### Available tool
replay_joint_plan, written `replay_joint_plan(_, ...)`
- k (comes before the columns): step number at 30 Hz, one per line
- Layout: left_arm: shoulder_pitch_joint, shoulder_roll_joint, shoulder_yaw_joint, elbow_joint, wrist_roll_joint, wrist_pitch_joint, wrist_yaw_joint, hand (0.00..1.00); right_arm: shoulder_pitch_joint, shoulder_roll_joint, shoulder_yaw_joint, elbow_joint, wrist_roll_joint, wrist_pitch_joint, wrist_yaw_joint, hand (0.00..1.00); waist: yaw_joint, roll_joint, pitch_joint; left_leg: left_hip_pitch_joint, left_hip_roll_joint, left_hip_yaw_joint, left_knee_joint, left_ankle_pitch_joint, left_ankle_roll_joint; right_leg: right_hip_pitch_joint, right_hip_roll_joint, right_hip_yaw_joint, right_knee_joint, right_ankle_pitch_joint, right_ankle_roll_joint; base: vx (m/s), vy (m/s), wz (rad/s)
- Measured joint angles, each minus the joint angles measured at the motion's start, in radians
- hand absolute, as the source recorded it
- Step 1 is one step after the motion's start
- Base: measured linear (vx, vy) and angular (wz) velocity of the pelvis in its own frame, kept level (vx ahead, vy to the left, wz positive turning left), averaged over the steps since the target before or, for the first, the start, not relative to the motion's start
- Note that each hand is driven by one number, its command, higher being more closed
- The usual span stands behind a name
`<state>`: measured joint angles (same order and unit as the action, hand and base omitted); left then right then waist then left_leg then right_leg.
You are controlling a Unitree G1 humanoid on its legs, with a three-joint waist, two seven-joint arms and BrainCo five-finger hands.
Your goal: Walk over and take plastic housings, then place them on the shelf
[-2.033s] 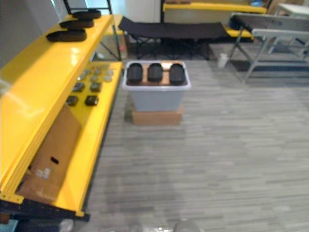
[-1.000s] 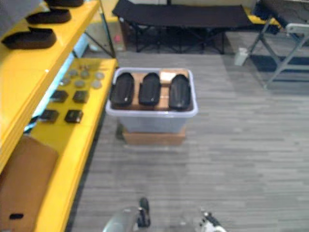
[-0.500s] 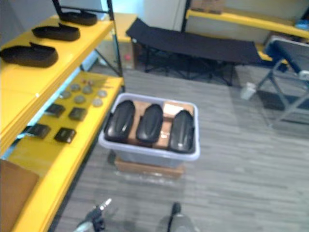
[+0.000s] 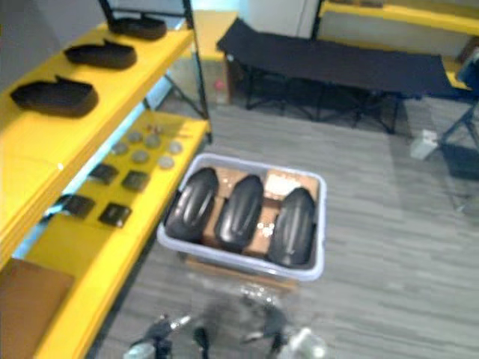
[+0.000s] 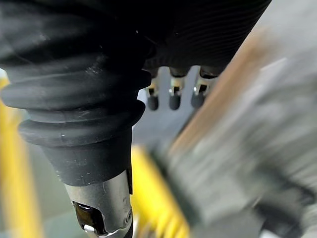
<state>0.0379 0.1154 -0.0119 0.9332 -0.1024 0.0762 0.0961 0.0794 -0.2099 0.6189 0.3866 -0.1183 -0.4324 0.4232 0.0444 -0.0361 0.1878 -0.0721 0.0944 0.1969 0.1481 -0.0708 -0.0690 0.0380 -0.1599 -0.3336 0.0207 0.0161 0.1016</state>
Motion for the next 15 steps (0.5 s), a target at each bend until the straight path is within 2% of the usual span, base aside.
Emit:
replay_joint_plan(2, -0.01, 0.005, -0.027, 0.003, 0.015, -0.024, 0.007, 0.0, -0.135, 0.014, 0.131, -0.147, 0.094, -0.023, 0.01, 0.0, 0.016, 0.006, 0.008, 0.0, -0.02, -0.018, 0.003, -0.004, 0.006, 0.015, -0.018, -0.018, -0.003, 0.005, 0.008, 0.09, 0.078, 0.25)
replay_joint_plan(3, -0.015, 0.008, -0.039, 0.005, 0.028, -0.027, 0.009, 0.0, -0.165, 0.028, 0.135, -0.178, 0.119, -0.023, 0.006, 0.0, 0.017, 0.009, 0.012, 0.0, -0.021, -0.026, 0.005, -0.006, 0.011, 0.022, -0.018, -0.025, -0.002, 0.006, 0.008, 0.07, 0.073, 0.34)
replay_joint_plan(6, -0.027, 0.016, -0.051, 0.011, 0.044, -0.054, 0.018, 0.0, -0.362, 0.091, 0.048, -0.261, 0.166, 0.005, -0.145, 0.0, 0.042, 0.005, 0.016, 0.001, -0.02, -0.036, 0.023, -0.015, 0.015, 0.034, -0.018, -0.025, 0.007, 0.006, 0.008, 0.03, 0.042, 0.16)
replay_joint_plan(7, -0.031, 0.016, -0.051, 0.011, 0.044, -0.056, 0.02, 0.0, -0.426, 0.107, -0.021, -0.261, 0.166, 0.025, -0.215, 0.0, 0.046, 0.005, 0.023, 0.001, -0.019, -0.037, 0.031, -0.018, 0.016, 0.035, -0.019, -0.024, 0.012, 0.006, 0.007, -0.05, 0.042, 0.0)
replay_joint_plan(8, -0.041, 0.017, -0.05, 0.009, 0.044, -0.071, 0.024, 0.0, -0.536, 0.116, -0.167, -0.26, 0.178, 0.067, -0.344, 0.0, 0.05, 0.01, 0.052, -0.001, -0.017, -0.037, 0.044, -0.025, 0.019, 0.033, -0.02, -0.022, 0.025, 0.006, 0.007, -0.08, 0.047, -0.01)
replay_joint_plan(9, -0.046, 0.018, -0.05, 0.007, 0.044, -0.079, 0.029, 0.0, -0.579, 0.113, -0.232, -0.26, 0.186, 0.08, -0.388, 0.0, 0.05, 0.01, 0.068, -0.004, -0.018, -0.038, 0.05, -0.028, 0.022, 0.032, -0.022, -0.021, 0.027, 0.006, 0.007, -0.14, 0.058, -0.02)
replay_joint_plan(10, -0.052, 0.022, -0.05, -0.003, 0.044, -0.094, 0.04, 0.0, -0.654, 0.097, -0.358, -0.259, 0.201, 0.103, -0.497, 0.0, 0.049, 0.015, 0.097, -0.029, -0.015, -0.038, 0.079, -0.042, 0.024, 0.017, -0.023, -0.019, 0.035, 0.004, 0.006, -0.09, 0.033, -0.03)
replay_joint_plan(11, -0.054, 0.024, -0.05, -0.012, 0.043, -0.098, 0.044, 0.0, -0.685, 0.083, -0.418, -0.259, 0.217, 0.109, -0.539, 0.0, 0.049, 0.018, 0.11, -0.046, -0.013, -0.037, 0.096, -0.048, 0.026, 0.002, -0.024, -0.018, 0.042, 0.003, 0.005, -0.17, 0.068, -0.09)
replay_joint_plan(12, -0.066, 0.028, -0.05, -0.02, 0.043, -0.112, 0.059, 0.0, -0.734, 0.025, -0.546, -0.26, 0.249, 0.118, -0.639, 0.0, 0.049, 0.028, 0.143, -0.095, -0.01, -0.031, 0.137, -0.057, 0.035, -0.039, -0.028, -0.012, 0.062, 0.003, 0.006, -0.13, 0.06, -0.09)
replay_joint_plan(13, -0.071, 0.029, -0.05, -0.021, 0.043, -0.118, 0.064, 0.0, -0.74, 0.001, -0.579, -0.261, 0.254, 0.123, -0.67, 0.0, 0.048, 0.032, 0.154, -0.109, -0.009, -0.028, 0.149, -0.059, 0.038, -0.051, -0.029, -0.01, 0.067, 0.003, 0.006, -0.22, 0.108, -0.19)
replay_joint_plan(14, -0.076, 0.033, -0.048, -0.035, 0.042, -0.134, 0.09, 0.0, -0.729, -0.072, -0.673, -0.26, 0.273, 0.138, -0.756, 0.0, 0.047, 0.044, 0.194, -0.153, -0.004, -0.024, 0.188, -0.068, 0.044, -0.094, -0.031, 0.009, 0.09, 0.002, 0.007, -0.15, 0.078, -0.18)
replay_joint_plan(15, -0.076, 0.034, -0.048, -0.042, 0.043, -0.141, 0.102, 0.0, -0.717, -0.098, -0.717, -0.26, 0.272, 0.145, -0.798, 0.0, 0.036, 0.049, 0.219, -0.179, 0.001, -0.025, 0.214, -0.075, 0.047, -0.115, -0.031, 0.013, 0.104, 0.002, 0.007, -0.14, 0.078, -0.18)
